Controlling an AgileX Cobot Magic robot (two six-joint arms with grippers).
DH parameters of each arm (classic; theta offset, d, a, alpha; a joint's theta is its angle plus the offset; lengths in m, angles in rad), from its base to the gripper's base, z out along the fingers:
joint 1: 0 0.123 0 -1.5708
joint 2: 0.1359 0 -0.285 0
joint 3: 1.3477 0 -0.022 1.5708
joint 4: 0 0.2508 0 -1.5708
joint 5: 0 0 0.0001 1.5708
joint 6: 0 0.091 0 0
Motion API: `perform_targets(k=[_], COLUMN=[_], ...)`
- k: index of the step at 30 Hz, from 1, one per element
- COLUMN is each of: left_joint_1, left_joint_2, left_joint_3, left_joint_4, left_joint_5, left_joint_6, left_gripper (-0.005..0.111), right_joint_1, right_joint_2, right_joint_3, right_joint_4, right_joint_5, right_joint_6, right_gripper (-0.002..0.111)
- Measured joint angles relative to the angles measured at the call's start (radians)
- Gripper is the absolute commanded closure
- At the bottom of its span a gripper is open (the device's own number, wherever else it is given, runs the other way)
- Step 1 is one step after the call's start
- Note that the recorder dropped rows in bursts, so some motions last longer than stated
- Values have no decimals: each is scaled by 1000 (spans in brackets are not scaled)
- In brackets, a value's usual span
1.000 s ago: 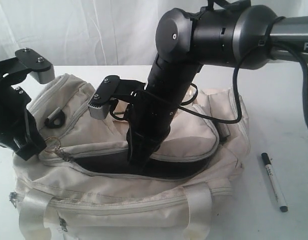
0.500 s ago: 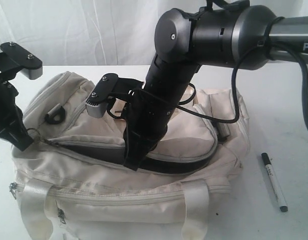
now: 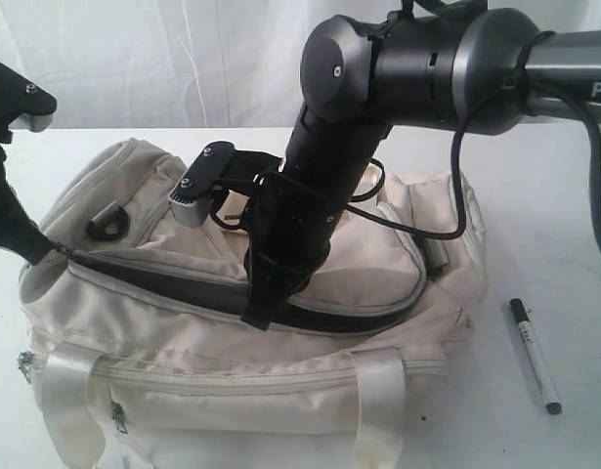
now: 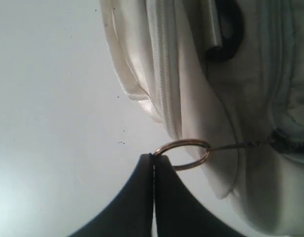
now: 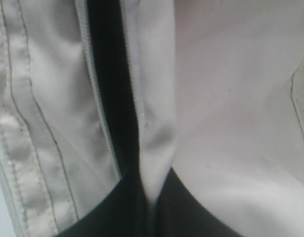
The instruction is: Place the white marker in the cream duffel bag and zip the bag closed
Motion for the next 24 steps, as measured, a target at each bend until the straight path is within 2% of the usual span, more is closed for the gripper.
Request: perform_targets(k=[5,8,10,13,15,19,24], left_joint_1=[0,0,0,0,2,2,2], left_joint_2=[0,0,0,0,0,0,-41], left_joint_3=[0,0,0,0,0,0,-36], left_joint_4=[9,9,-3,-37,-47,-43,-16], left_joint_5=[-21,-23,-23,-23,-23,-44,-155], left_joint_6=[-26,-50,-53,-53,-53,-51,-55], left_gripper=[106,99,90,57,47,47,47], right_joint_1=[0,0,0,0,0,0,0], right_joint_2=[0,0,0,0,0,0,0], right_joint_3=[0,0,0,0,0,0,0], right_joint_4=[-3,-6,-12,-33,-44,-48,-48], right_joint_5=[-13,-13,-13,1,8,12,12], right_joint_6=[14,16,18,18,18,18,33], right_gripper=[108,108,108,108,108,108,108])
